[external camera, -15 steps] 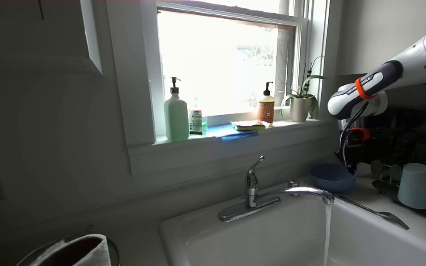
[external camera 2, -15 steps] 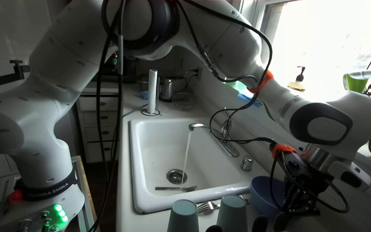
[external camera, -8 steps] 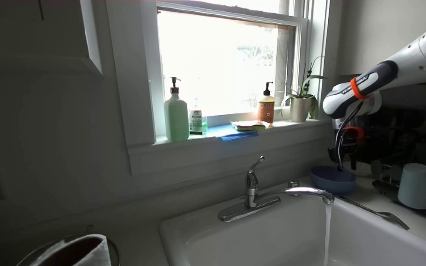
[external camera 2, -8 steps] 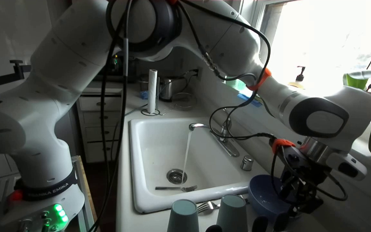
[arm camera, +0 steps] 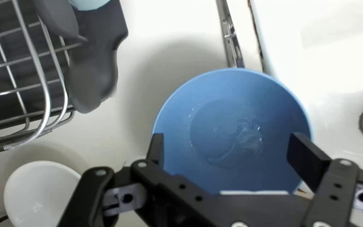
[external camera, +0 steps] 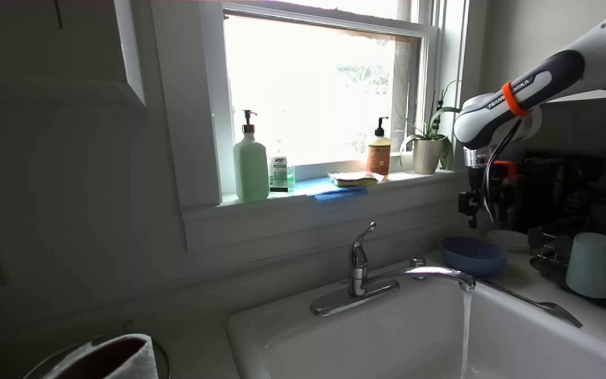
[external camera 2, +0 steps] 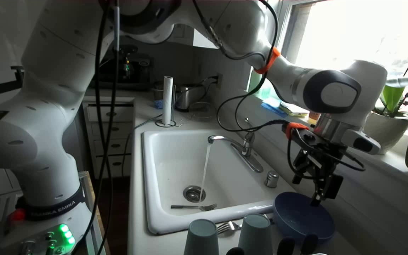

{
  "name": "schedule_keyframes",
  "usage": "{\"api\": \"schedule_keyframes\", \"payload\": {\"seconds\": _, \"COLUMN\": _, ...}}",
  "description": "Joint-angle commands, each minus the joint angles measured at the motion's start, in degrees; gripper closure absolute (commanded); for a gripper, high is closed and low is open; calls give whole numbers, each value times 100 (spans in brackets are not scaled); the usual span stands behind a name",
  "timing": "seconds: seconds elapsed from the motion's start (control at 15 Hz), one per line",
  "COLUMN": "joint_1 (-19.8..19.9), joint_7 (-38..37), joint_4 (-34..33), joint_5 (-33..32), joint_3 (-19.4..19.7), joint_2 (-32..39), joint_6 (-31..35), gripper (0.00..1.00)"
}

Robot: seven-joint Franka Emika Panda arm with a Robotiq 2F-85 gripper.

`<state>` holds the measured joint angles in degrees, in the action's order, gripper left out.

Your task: Put the blue bowl under the running water and pour out its contents into the sink twice and then put the bowl back on the sink

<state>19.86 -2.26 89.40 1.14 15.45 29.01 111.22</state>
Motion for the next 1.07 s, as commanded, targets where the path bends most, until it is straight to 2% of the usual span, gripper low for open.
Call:
{"api": "schedule_keyframes", "payload": {"seconds": 0.0, "joint_1": -217, "joint_7": 176, "joint_4": 1184, "joint_5": -231, "joint_3": -65, "joint_2": -1111, "joint_6": -123, "gripper": 0}}
{"api": "schedule_keyframes", "payload": {"seconds": 0.33, "joint_1": -329, "joint_7": 550, "joint_4": 2163, "joint_5": 62, "joint_3": -193, "joint_2": -2158, "joint_6": -558, "gripper": 0}}
{"api": "schedule_keyframes", "payload": {"seconds": 0.53, "joint_1": -362, "joint_7": 986, "joint_4": 2489, "joint_5": 272, "joint_3": -253, "joint_2": -2633, "joint_6": -996, "gripper": 0}}
{"api": "schedule_keyframes", "payload": {"seconds": 0.8, "joint_1": -409, "joint_7": 1726, "joint_4": 2518, "joint_5": 516, "joint_3": -240, "joint_2": -3048, "joint_6": -1482, "gripper": 0}}
{"api": "schedule_keyframes", "payload": {"seconds": 0.87, "joint_1": -428, "joint_7": 1382, "joint_4": 2321, "joint_5": 270, "joint_3": -216, "joint_2": -2704, "joint_6": -1362, "gripper": 0}}
{"api": "schedule_keyframes", "payload": {"seconds": 1.0, "joint_1": -438, "joint_7": 1558, "joint_4": 2340, "joint_5": 364, "joint_3": -208, "joint_2": -2875, "joint_6": -1451, "gripper": 0}}
